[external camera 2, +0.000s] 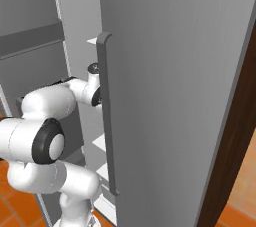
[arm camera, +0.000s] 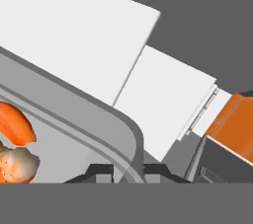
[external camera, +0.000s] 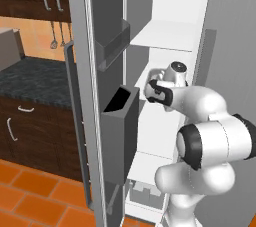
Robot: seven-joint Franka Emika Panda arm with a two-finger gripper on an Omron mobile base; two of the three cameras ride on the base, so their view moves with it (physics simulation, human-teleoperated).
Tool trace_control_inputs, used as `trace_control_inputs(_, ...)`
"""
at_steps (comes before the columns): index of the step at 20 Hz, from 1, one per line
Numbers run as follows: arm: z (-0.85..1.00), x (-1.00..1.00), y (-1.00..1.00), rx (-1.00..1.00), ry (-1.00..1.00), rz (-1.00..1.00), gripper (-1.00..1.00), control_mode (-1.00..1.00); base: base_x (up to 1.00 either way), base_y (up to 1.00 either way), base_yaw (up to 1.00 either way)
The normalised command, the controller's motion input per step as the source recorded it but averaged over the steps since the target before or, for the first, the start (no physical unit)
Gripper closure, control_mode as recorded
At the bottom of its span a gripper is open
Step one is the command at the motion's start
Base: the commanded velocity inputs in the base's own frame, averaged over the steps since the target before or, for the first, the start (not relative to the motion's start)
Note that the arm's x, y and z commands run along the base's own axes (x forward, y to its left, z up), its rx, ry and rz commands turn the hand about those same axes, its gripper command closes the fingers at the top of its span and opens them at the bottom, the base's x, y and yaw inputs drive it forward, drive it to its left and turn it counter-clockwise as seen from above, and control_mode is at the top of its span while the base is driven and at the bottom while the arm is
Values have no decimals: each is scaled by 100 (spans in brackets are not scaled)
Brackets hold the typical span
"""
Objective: Take the meat container that has the shrimp and place it on the second highest rack of the freezer. Then take the vegetable container that has the cucumber and mushroom and place it on the highest rack of the freezer.
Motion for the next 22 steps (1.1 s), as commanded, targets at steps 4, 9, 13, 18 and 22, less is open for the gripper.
trace_control_inputs(4, -35, 29, 0, -6, 0, 0, 100, -100, 0, 0, 0)
trace_control_inputs(9, -23, 33, 0, -3, 0, 0, 100, -100, 0, 0, 0)
trace_control_inputs(13, -5, 42, 0, 0, 0, 0, 100, -100, 0, 0, 0)
trace_control_inputs(18, -1, 45, 0, 0, 0, 0, 100, -100, 0, 0, 0)
trace_control_inputs(22, -24, 19, 0, 0, 0, 0, 100, -100, 0, 0, 0)
